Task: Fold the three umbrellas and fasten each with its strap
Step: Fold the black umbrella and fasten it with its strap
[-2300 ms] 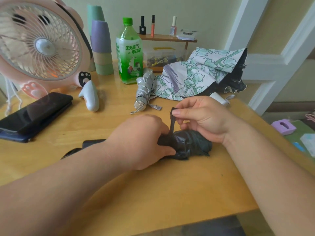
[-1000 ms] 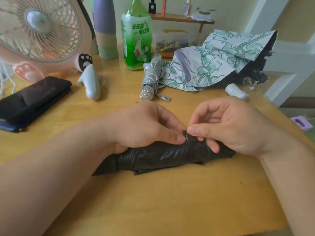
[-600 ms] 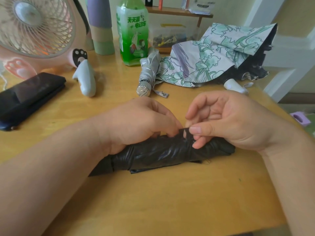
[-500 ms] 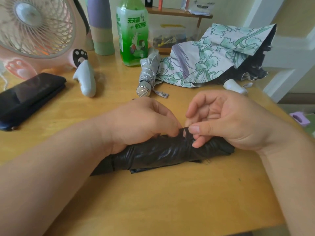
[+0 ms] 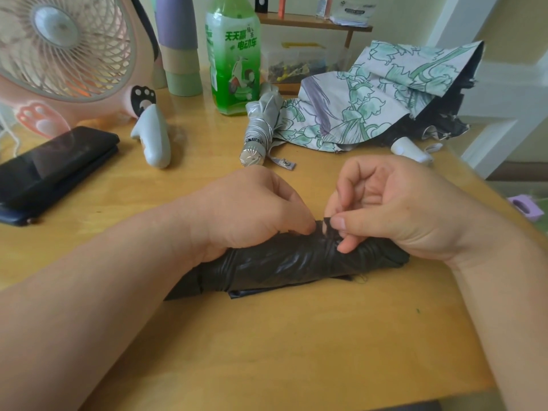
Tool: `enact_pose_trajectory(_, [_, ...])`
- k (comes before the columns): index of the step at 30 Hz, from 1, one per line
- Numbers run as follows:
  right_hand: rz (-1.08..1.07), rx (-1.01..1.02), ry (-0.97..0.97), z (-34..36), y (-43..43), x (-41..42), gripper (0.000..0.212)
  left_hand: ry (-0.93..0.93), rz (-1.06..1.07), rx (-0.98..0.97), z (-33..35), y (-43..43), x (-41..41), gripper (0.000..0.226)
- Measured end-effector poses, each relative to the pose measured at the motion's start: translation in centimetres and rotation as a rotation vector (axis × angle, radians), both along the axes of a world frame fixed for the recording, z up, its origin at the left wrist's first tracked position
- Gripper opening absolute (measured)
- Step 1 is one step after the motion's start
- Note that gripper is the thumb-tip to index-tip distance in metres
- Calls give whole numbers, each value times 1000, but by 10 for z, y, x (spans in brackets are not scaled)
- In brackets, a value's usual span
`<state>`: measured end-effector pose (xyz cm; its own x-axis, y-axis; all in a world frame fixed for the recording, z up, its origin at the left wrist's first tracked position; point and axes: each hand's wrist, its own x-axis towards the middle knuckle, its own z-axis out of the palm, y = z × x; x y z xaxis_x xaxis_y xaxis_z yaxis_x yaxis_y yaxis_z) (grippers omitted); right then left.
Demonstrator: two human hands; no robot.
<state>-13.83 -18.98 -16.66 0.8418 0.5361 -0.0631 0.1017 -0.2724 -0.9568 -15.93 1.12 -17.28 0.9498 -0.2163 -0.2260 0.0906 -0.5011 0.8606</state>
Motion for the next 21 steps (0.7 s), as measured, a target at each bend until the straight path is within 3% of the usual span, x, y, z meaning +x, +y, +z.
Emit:
enact_pose_trajectory(6, [-30,-5,-22,0,3,-3,22,81,37,-3,-1,2,2,5])
enact_pose_trajectory(10, [-45,-44,-47,-1,6,-4,20,29,62,-6,-4,2,1,16])
enact_pose_trajectory(21, [55,-77,-148,1,4,-11,22,-100,1,55,-2,1,-14,5])
